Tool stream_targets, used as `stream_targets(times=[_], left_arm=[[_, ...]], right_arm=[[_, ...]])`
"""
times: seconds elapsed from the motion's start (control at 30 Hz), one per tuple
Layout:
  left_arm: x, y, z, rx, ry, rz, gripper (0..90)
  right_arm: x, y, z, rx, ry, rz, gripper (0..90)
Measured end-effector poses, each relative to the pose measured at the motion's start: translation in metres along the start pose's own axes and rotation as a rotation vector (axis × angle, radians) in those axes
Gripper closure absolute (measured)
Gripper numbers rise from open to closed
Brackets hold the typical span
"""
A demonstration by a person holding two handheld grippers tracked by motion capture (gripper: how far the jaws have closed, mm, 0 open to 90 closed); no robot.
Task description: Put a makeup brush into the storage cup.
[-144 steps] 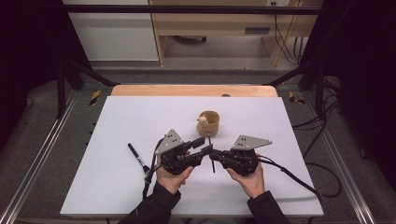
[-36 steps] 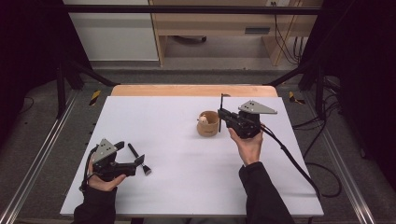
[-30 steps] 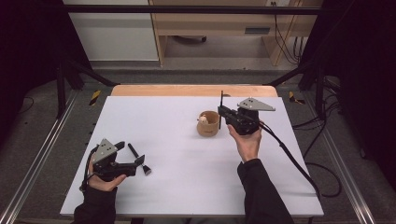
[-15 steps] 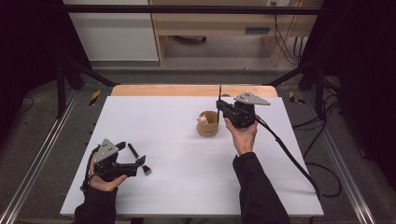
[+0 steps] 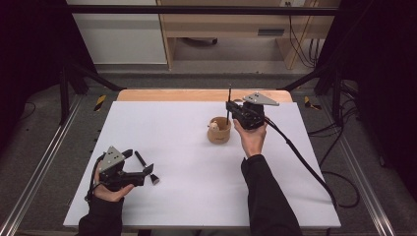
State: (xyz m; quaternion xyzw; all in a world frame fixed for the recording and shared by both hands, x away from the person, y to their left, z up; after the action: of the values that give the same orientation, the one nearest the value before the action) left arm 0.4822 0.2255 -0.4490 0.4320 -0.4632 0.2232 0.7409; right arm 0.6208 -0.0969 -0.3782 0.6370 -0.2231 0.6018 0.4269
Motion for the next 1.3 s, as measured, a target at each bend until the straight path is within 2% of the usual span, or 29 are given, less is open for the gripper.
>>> stream_targets(times=[0.53,1.3], left_arm=[[0.0,-0.001,0.001,-0.004,0.001,0.002,6.3],[0.0,0.0,0.002,-0.004,-0.006,0.0,6.3]], right_arm=[[-0.009,-0.016,0.005,-0.015,-0.008,-0.025,85.0],[-0.029,-0.034,0.002,-0.014,0.001,-0.088,85.1]])
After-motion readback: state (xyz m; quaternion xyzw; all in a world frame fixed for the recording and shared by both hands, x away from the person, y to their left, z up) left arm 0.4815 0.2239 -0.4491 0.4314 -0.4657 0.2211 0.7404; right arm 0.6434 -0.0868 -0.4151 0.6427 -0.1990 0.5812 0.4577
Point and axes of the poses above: each handheld gripper's, and its own axes: y roughly backward along the jaws, x roughly out of its top, z roughly to its right, the point moved 7 cm from there along -y, roughly forward along the jaws, and after that the axes turned 12 degrees about y, right-handed, at the moved point
